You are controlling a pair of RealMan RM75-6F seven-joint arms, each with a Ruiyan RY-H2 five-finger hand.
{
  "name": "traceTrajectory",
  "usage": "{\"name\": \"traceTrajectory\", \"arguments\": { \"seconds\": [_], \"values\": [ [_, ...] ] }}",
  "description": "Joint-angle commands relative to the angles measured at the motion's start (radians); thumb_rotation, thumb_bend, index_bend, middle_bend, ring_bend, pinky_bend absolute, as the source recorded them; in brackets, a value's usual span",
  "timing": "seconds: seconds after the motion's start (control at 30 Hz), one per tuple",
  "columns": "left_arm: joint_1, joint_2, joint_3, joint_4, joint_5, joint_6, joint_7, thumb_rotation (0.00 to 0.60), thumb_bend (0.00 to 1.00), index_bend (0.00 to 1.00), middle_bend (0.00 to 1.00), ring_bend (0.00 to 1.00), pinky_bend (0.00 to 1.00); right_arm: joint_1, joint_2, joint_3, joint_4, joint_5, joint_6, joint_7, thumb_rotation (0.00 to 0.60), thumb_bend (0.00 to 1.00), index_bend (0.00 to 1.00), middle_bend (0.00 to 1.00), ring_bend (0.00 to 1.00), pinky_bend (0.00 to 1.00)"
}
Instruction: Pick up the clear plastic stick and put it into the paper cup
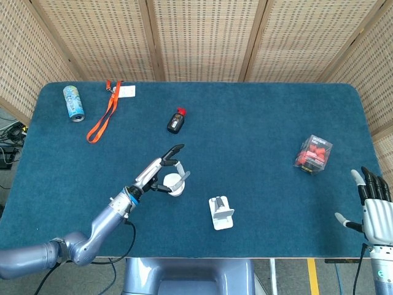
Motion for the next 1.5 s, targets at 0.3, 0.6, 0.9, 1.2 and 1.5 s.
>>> {"name": "traceTrajectory", "arguments": {
  "seconds": [0.3,0.6,0.9,1.2,1.5],
  "values": [
    [-0.005,0.011,0.042,0.039,0.027,-0.018,0.021,0.600,0.24,0.02,0.00,0.00,0.00,-0.001,-0.001,0.000,-0.002,-0.001,0.004,-0.005,0.600,0.04,0.01,0.00,0.00,0.00],
    [-0.001,0.028,0.043,0.033,0.042,-0.001,-0.007,0.600,0.23,0.00,0.00,0.00,0.00,0.000,0.001,-0.001,-0.004,0.003,-0.004,-0.003,0.600,0.04,0.03,0.00,0.00,0.00],
    [0.069,0.078,0.061,0.011,0.066,0.141,0.094,0.600,0.23,0.00,0.00,0.00,0.00,0.000,0.002,0.000,-0.004,0.002,-0.003,-0.004,0.600,0.04,0.03,0.00,0.00,0.00],
    [0.260,0.223,0.153,0.026,0.067,0.428,0.592,0.600,0.23,0.00,0.00,0.00,0.00,0.000,-0.004,-0.002,-0.006,0.005,-0.003,-0.037,0.600,0.04,0.03,0.00,0.00,0.00],
    [0.403,0.300,0.227,-0.013,0.008,0.542,0.790,0.600,0.23,0.00,0.00,0.00,0.00,-0.001,-0.010,-0.006,-0.018,0.000,0.006,-0.104,0.600,0.04,0.02,0.00,0.00,0.00]
  ]
}}
